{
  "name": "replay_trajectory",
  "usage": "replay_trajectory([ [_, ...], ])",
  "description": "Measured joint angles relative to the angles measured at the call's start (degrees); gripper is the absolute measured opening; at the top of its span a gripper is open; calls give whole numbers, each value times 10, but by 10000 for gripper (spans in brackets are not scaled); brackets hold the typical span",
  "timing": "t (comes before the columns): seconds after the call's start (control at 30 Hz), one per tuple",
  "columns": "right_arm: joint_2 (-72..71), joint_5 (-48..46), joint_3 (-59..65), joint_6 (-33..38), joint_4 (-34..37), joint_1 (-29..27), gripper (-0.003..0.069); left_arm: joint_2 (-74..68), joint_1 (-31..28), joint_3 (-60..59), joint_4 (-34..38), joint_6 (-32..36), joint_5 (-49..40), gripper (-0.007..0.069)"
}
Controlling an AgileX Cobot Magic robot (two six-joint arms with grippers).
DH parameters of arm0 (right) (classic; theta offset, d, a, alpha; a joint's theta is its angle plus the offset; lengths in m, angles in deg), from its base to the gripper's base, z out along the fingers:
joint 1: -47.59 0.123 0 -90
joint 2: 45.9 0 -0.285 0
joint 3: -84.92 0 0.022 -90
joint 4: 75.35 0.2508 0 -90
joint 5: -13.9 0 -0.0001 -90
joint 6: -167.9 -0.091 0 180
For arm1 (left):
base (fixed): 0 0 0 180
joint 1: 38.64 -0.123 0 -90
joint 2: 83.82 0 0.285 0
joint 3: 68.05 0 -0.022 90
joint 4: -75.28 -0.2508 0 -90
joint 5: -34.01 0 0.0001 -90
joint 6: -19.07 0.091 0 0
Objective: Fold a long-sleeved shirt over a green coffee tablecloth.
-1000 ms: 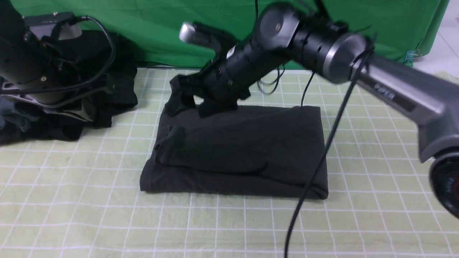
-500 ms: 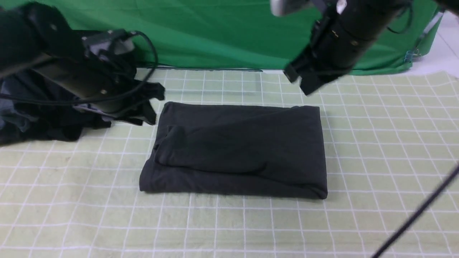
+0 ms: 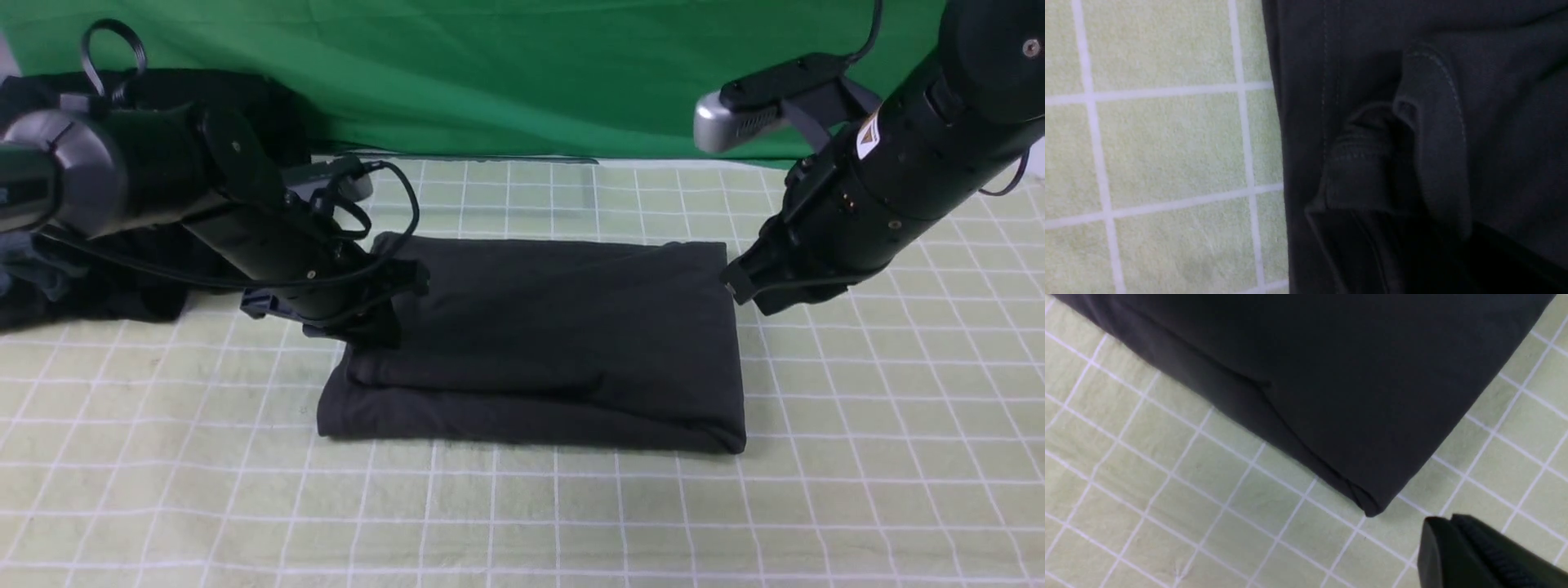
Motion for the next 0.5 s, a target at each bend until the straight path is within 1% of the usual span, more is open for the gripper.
replay_trajectory([
  [0.03,0,2,0,-1,0,0,15,4,0,2,-1,1,-14,25],
  [0.13,0,2,0,-4,0,0,19,29,0,4,-26,-14,-36,11],
  [0.23,0,4,0,-21,1,0,28,64,0,8,-92,-60,-49,11],
  [0.3,0,10,0,-25,1,0,32,68,0,8,-114,-72,-56,11],
  [0.5,0,26,1,-27,27,-1,41,54,0,8,-106,-68,-68,27],
])
